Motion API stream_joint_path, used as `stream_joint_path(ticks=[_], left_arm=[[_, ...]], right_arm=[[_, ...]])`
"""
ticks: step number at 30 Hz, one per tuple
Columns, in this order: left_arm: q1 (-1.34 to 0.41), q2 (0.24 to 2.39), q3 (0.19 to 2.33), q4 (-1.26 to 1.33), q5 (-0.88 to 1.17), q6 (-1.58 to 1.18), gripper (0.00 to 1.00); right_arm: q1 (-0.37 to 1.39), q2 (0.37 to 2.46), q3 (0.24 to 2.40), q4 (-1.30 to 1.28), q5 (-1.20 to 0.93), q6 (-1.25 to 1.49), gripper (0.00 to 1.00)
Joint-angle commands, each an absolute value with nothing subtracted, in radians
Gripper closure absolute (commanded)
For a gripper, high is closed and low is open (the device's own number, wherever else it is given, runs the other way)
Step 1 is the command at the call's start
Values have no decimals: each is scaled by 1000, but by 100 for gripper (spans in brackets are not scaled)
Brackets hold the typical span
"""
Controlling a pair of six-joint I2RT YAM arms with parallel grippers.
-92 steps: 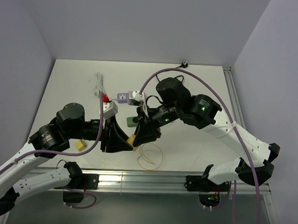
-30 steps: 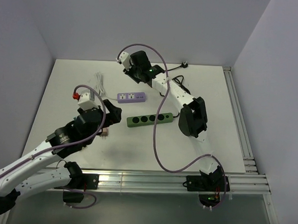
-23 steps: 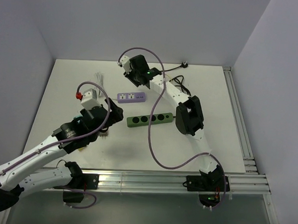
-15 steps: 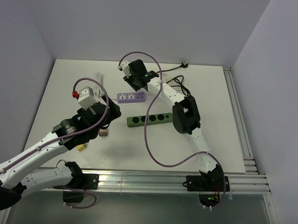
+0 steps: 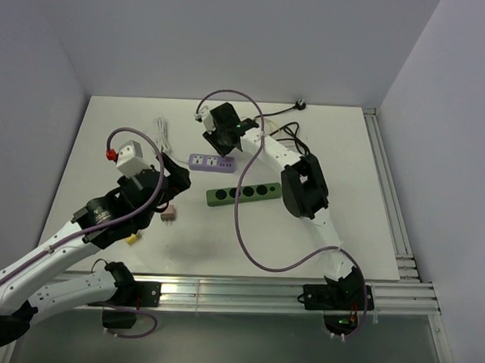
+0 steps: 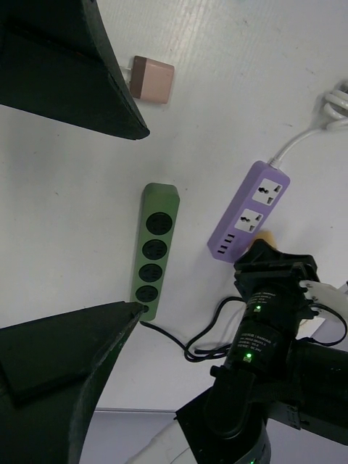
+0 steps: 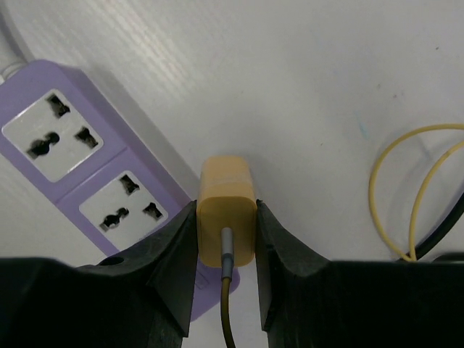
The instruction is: Insert the plug
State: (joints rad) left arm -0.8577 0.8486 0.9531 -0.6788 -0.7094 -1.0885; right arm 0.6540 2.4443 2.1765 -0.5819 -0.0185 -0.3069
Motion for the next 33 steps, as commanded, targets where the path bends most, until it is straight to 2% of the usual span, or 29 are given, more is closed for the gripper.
stream_joint_path(ticks=[1,6,10,14,21,33], left_arm=[[-854,827,947,-657,-726,-1058,1],[-854,792,922,-650,-707,-1052,0],[-854,762,902,-649,-698,-1051,1],[-853,733,899,-655,-699,-1045,1],[-853,687,899,-687,-750,-1055,0],[-853,653,887,-678,-782,-1048,1]], right_arm=[[684,2336,2087,-653,-60,-287,100],[729,2241,1977,-686,-107,-281,100],[750,2198,1973,-710,-189,-249,100],[759,2207,2052,-739,-135,-181,100],[778,2321,2366,-887,-63,-112,100],[833,2356,2370,-850,-92,-164,100]])
